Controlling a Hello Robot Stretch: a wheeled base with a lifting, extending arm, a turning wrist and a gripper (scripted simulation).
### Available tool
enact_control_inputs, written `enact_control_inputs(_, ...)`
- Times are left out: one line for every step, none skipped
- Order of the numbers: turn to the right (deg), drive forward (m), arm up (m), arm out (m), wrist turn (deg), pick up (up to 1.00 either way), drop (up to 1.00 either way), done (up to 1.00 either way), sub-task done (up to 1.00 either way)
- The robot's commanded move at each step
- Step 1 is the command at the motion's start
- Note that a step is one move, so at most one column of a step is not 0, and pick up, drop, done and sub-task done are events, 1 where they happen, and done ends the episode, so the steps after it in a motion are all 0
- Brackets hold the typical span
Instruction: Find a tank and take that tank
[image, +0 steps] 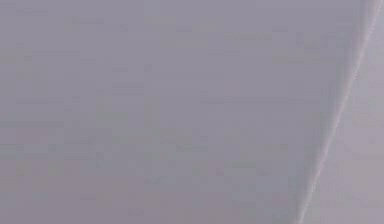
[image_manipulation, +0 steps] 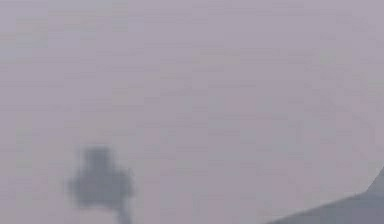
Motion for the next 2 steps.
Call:
enact_control_inputs(-36.0, 0.00, 0.00, 0.00, 0.0, 0.00, 0.00, 0.00, 0.00)
enact_control_inputs(0.0, 0.05, 0.00, 0.00, 0.0, 0.00, 0.00, 0.00, 0.00)
